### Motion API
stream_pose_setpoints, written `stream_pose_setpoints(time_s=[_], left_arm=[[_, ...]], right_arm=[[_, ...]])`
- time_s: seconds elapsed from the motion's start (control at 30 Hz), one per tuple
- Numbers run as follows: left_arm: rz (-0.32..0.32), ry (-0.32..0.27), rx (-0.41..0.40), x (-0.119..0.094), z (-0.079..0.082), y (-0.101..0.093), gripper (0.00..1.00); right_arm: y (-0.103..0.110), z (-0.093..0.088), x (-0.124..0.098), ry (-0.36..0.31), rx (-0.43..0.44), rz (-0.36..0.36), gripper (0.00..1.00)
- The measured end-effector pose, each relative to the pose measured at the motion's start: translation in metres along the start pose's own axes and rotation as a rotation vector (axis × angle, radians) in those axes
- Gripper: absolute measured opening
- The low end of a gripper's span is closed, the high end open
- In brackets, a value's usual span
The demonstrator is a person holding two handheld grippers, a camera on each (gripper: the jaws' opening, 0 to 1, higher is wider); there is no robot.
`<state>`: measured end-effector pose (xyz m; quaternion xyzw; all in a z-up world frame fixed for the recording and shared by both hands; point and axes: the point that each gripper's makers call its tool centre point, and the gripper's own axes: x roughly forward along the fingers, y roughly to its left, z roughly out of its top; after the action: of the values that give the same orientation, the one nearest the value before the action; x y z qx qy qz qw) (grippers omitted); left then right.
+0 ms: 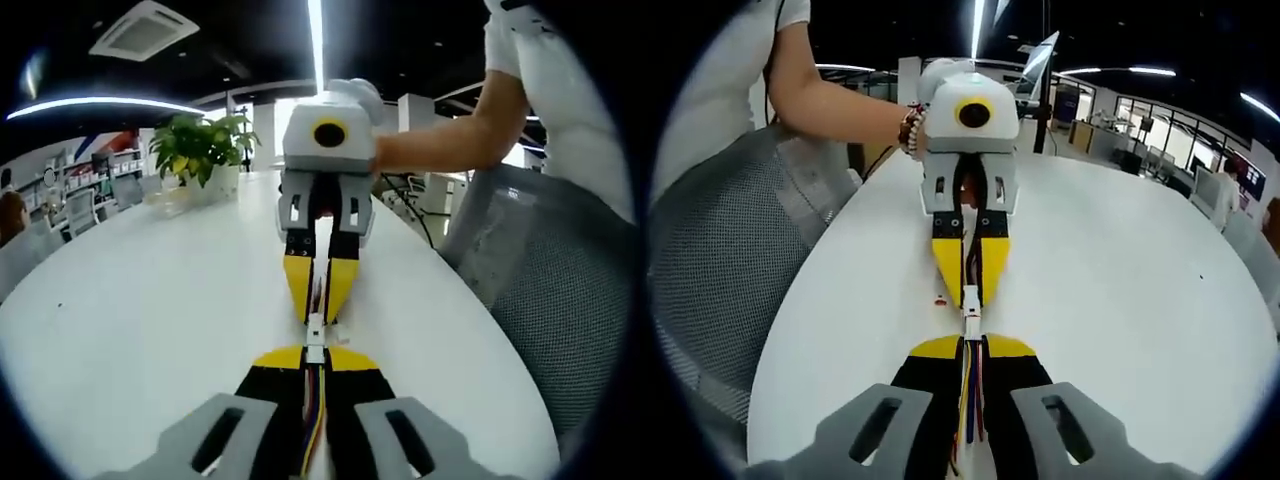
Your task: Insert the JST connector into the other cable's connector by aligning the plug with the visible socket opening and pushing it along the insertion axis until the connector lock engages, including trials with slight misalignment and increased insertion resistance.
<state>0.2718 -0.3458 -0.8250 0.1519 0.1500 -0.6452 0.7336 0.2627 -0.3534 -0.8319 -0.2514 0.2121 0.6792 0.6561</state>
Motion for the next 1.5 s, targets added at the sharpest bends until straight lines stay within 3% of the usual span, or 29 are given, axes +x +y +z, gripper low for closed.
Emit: stream_pose_setpoints(time_s=[0.27, 0.77, 0.93, 1.03, 1.13, 1.33, 1.5], left_arm=[[-0.01, 0.005, 0.016, 0.004, 0.002, -0.002, 0.0], [0.009, -0.026, 0.002, 0.0, 0.008, 0.003, 0.0], [0.01, -0.055, -0.011, -0.001, 0.014, 0.004, 0.0], [0.003, -0.141, -0.037, -0.002, 0.03, 0.004, 0.0], [0.005, -0.114, -0.021, 0.0, 0.028, 0.004, 0.0], [0.018, -0.134, -0.062, -0.001, 0.03, 0.007, 0.0], [0.026, -0.084, -0.068, -0.002, 0.018, 0.008, 0.01]], right_arm=[[0.001, 0.001, 0.002, 0.013, -0.015, 0.003, 0.04], [-0.004, 0.008, -0.001, -0.03, -0.009, -0.017, 0.03], [-0.005, 0.01, -0.002, -0.048, -0.002, -0.021, 0.03], [-0.004, 0.018, 0.0, -0.089, 0.011, -0.016, 0.03], [-0.005, 0.016, 0.001, -0.066, -0.004, -0.018, 0.03], [-0.008, 0.017, -0.003, -0.077, 0.001, -0.033, 0.03], [-0.009, 0.013, -0.004, -0.058, -0.001, -0.042, 0.03]])
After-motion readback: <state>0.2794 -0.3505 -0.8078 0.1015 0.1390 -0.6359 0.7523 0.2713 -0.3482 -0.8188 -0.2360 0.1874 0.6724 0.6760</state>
